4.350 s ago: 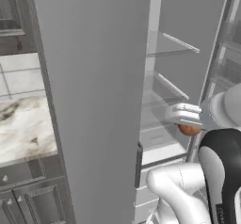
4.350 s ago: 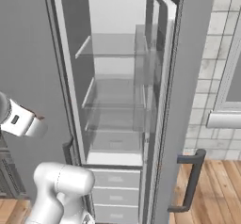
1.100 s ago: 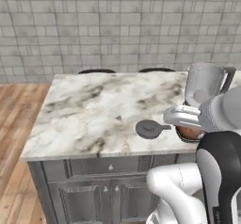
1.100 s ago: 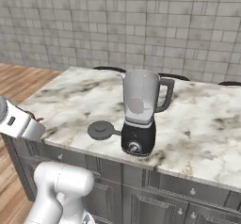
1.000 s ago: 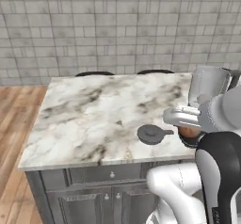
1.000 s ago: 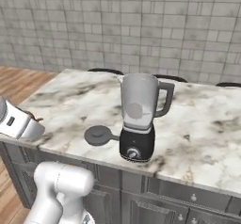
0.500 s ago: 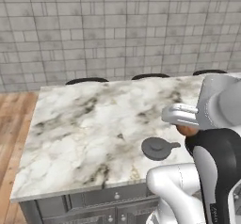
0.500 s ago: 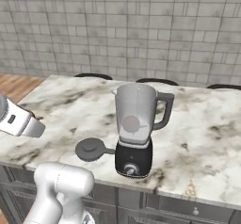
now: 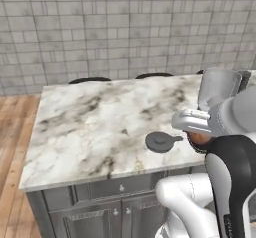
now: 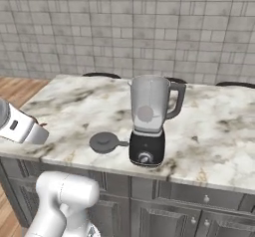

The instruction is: Grab the onions from the fridge, place them in the blender, close the lid, and turn on the blender to create a marinade.

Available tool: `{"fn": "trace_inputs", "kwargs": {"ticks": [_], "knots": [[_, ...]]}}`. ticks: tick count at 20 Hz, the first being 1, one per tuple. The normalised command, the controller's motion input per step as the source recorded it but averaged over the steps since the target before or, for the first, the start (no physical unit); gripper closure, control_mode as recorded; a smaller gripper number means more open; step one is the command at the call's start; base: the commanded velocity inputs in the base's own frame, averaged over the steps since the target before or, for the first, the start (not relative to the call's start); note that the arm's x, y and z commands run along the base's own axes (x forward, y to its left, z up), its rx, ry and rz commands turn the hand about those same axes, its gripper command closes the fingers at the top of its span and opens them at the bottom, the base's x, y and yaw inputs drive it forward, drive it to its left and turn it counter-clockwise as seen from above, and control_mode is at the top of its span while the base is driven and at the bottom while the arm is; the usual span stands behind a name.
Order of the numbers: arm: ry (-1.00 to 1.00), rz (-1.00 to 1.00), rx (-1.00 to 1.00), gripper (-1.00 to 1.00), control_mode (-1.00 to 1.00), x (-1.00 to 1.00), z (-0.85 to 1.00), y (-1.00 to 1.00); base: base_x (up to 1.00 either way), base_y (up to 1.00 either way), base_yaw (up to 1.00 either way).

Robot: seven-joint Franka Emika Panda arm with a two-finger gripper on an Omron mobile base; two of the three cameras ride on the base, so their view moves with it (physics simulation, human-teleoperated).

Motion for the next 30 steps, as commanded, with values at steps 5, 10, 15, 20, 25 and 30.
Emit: {"fn": "trace_inputs", "kwargs": {"ticks": [5,10,15,20,25,30], "knots": [[0.0,0.0,0.0,1.0,1.0,0.0,0.0,0.0,-0.04,0.38,-0.01],[0.0,0.0,0.0,1.0,1.0,0.0,0.0,0.0,0.71,0.31,-0.06],[0.0,0.0,0.0,1.0,1.0,0.0,0.0,0.0,0.29,0.18,-0.07],[0.0,0.0,0.0,1.0,1.0,0.0,0.0,0.0,-0.01,0.12,-0.03],[0.0,0.0,0.0,1.0,1.0,0.0,0.0,0.0,0.0,0.0,0.0],[0.0,0.0,0.0,1.0,1.0,0.0,0.0,0.0,0.0,-0.06,0.0]]}}
